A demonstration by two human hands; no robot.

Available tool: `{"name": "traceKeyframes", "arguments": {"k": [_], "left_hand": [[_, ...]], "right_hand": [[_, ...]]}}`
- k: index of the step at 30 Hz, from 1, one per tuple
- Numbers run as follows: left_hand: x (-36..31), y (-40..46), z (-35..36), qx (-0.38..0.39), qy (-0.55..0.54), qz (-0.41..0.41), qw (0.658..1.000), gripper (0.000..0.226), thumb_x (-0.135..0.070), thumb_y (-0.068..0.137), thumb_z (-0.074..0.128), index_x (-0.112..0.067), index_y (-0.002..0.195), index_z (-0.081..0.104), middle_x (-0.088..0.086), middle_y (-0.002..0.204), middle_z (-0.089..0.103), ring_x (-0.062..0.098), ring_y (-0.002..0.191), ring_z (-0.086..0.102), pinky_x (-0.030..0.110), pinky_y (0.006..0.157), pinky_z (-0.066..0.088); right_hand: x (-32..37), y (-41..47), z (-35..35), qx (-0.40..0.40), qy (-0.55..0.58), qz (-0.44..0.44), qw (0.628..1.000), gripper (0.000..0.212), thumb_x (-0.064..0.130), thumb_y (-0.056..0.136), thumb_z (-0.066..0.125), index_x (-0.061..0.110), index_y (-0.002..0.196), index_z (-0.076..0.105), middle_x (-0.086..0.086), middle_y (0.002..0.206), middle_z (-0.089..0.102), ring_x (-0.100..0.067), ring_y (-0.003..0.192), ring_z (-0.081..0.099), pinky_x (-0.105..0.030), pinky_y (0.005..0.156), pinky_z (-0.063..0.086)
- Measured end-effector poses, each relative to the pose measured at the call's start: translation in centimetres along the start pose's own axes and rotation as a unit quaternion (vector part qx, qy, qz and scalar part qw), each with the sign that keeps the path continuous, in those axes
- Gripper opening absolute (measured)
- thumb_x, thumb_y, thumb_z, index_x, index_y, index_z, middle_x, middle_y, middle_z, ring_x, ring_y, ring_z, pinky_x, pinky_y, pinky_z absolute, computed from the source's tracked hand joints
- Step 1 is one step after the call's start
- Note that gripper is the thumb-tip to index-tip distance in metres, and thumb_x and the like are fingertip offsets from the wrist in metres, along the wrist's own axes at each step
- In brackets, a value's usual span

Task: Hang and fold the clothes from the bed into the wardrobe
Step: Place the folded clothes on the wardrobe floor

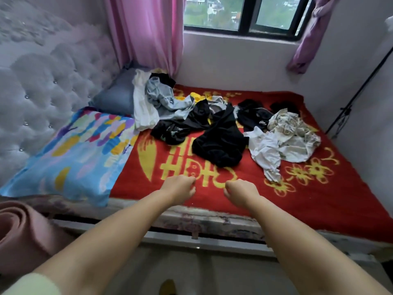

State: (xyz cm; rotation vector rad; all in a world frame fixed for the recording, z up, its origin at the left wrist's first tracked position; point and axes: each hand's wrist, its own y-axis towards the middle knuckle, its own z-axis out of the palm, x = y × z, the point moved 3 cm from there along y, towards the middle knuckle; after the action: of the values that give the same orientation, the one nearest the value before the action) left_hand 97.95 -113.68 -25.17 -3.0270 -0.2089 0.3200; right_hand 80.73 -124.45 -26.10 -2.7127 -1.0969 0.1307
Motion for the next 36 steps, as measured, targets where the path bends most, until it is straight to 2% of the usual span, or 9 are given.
{"name": "traceKeyframes", "arguments": {"k": [12,18,23,25,28,30,32,34,36], "left_hand": [[6.1,21.8,0.7,0.083,0.065,0.027,0.994,0.031,-0.031,0.098,0.039,-0.015,0.12,0.054,0.005,0.112,0.063,0.026,0.099,0.06,0.03,0.063,0.04],[6.4,30.9,5.3,0.113,0.034,0.004,0.993,0.026,-0.03,0.096,0.038,-0.015,0.107,0.055,0.003,0.099,0.065,0.025,0.086,0.061,0.032,0.06,0.044],[8.0,38.8,8.6,0.128,-0.017,-0.057,0.99,0.026,-0.026,0.094,0.039,-0.014,0.11,0.055,0.002,0.093,0.064,0.023,0.08,0.062,0.033,0.058,0.044],[8.7,41.2,10.5,0.147,-0.016,-0.072,0.986,0.025,-0.025,0.094,0.039,-0.015,0.111,0.054,0.001,0.094,0.063,0.023,0.081,0.061,0.034,0.057,0.045],[10.1,44.0,13.6,0.173,0.009,-0.078,0.982,0.027,-0.021,0.094,0.04,-0.015,0.118,0.05,0.003,0.101,0.058,0.023,0.089,0.058,0.035,0.061,0.044],[11.4,46.3,16.2,0.191,0.058,-0.042,0.979,0.04,-0.016,0.094,0.041,-0.015,0.134,0.04,0.005,0.117,0.052,0.024,0.105,0.051,0.032,0.067,0.04],[12.4,48.1,18.3,0.209,0.109,0.003,0.972,0.064,-0.007,0.092,0.044,-0.013,0.149,0.018,0.011,0.145,0.034,0.026,0.132,0.034,0.033,0.091,0.039],[13.4,50.1,20.3,0.219,0.165,0.034,0.961,0.079,-0.002,0.09,0.046,-0.012,0.152,-0.002,0.013,0.159,0.002,0.025,0.147,0.003,0.037,0.115,0.018],[14.4,51.8,22.6,0.242,0.211,0.057,0.945,0.081,-0.003,0.091,0.044,-0.013,0.151,-0.01,0.012,0.16,-0.009,0.024,0.147,-0.011,0.042,0.119,0.0]], "right_hand": [[-8.5,15.5,0.3,-0.022,0.066,0.089,0.994,0.03,0.037,0.097,0.038,0.014,0.101,0.058,-0.008,0.1,0.066,-0.032,0.092,0.063,-0.031,0.063,0.035],[-16.0,22.8,3.4,0.031,0.078,0.103,0.991,0.031,0.037,0.097,0.038,0.016,0.102,0.061,-0.007,0.103,0.066,-0.032,0.096,0.062,-0.032,0.066,0.037],[-20.7,32.1,5.8,0.074,0.067,0.044,0.994,0.028,0.035,0.097,0.038,0.015,0.098,0.057,-0.007,0.098,0.066,-0.03,0.09,0.061,-0.033,0.062,0.036],[-21.3,35.5,7.7,0.107,0.06,0.013,0.992,0.028,0.033,0.098,0.038,0.016,0.107,0.058,-0.005,0.105,0.063,-0.027,0.097,0.059,-0.033,0.066,0.041],[-20.9,39.9,11.0,0.15,0.074,-0.034,0.985,0.035,0.027,0.097,0.043,0.016,0.129,0.05,-0.005,0.131,0.049,-0.025,0.122,0.045,-0.036,0.089,0.047],[-20.4,42.6,13.9,0.177,0.069,-0.056,0.98,0.051,0.027,0.095,0.048,0.017,0.144,0.036,-0.008,0.15,0.031,-0.024,0.14,0.027,-0.037,0.109,0.032],[-20.1,44.2,16.3,0.218,0.03,-0.061,0.974,0.069,0.029,0.095,0.05,0.017,0.153,0.013,-0.006,0.16,0.009,-0.021,0.148,0.004,-0.04,0.119,0.012],[-20.3,45.4,18.9,0.248,0.002,-0.048,0.967,0.083,0.033,0.095,0.053,0.016,0.153,-0.003,-0.004,0.162,-0.004,-0.02,0.149,-0.007,-0.044,0.119,0.005],[-20.6,46.1,21.2,0.249,-0.014,-0.045,0.967,0.09,0.035,0.093,0.055,0.016,0.152,-0.01,-0.002,0.161,-0.012,-0.019,0.148,-0.011,-0.047,0.118,0.004]]}}
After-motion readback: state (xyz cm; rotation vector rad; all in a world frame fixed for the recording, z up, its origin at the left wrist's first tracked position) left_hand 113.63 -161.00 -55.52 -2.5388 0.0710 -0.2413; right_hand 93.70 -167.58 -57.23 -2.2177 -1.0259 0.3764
